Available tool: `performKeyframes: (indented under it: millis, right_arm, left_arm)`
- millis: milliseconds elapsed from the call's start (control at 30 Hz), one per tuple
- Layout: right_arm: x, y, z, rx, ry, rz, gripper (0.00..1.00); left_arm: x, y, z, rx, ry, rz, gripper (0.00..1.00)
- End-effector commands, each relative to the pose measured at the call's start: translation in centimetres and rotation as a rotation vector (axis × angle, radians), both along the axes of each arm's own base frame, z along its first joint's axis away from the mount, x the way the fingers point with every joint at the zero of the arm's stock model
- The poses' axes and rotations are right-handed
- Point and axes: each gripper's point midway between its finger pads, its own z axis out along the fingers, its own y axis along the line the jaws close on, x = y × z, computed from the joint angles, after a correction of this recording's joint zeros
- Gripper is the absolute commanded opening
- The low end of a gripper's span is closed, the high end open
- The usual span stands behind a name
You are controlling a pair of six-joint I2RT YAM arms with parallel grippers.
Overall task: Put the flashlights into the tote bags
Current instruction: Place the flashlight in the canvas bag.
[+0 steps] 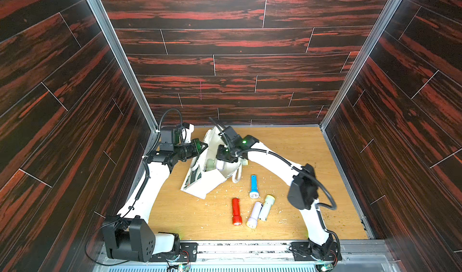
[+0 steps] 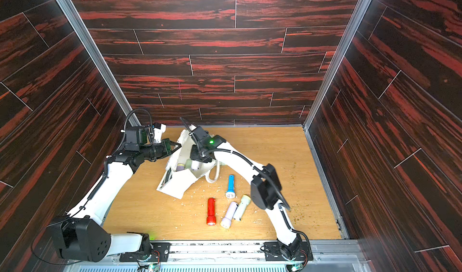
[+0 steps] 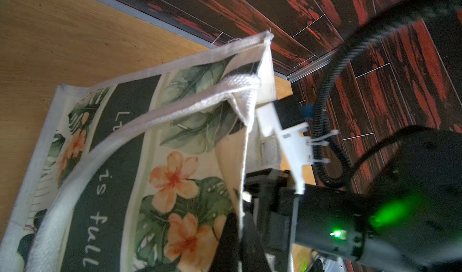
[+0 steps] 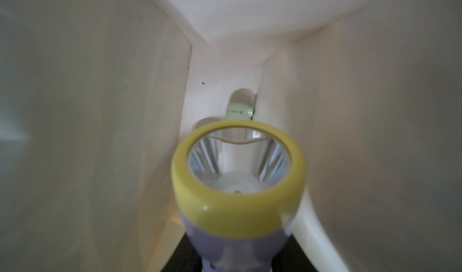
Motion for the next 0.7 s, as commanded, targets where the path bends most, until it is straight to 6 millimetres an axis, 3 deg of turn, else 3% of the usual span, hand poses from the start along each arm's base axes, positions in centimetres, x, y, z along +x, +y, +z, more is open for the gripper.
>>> performKeyframes:
  millis: [0, 267, 500, 667]
  right_arm:
    - [-1.2, -0.6, -3.2, -0.112, 0.07, -0.013, 0.0]
    - [-1.6, -1.4, -5.9, -0.2, 0.121, -0.024, 0.02]
    - [-1.6, -2.2, -7.2, -0.265, 0.147, -0.045, 0.27]
    - [-1.3, -2.0, -6.5, -0.246, 0.132, -0.048, 0.42]
  left_arm:
    - [-0.5, -0.5, 3.3, -0.022, -0.124, -0.031, 0.0]
    - [-0.5, -0.5, 3.3, -0.02, -0.122, -0.03, 0.0]
    - [-0.5, -0.4, 3.3, -0.013, -0.123, -0.027, 0.0]
    - [-0.5, -0.3, 3.1, -0.006, -0.12, -0.023, 0.0]
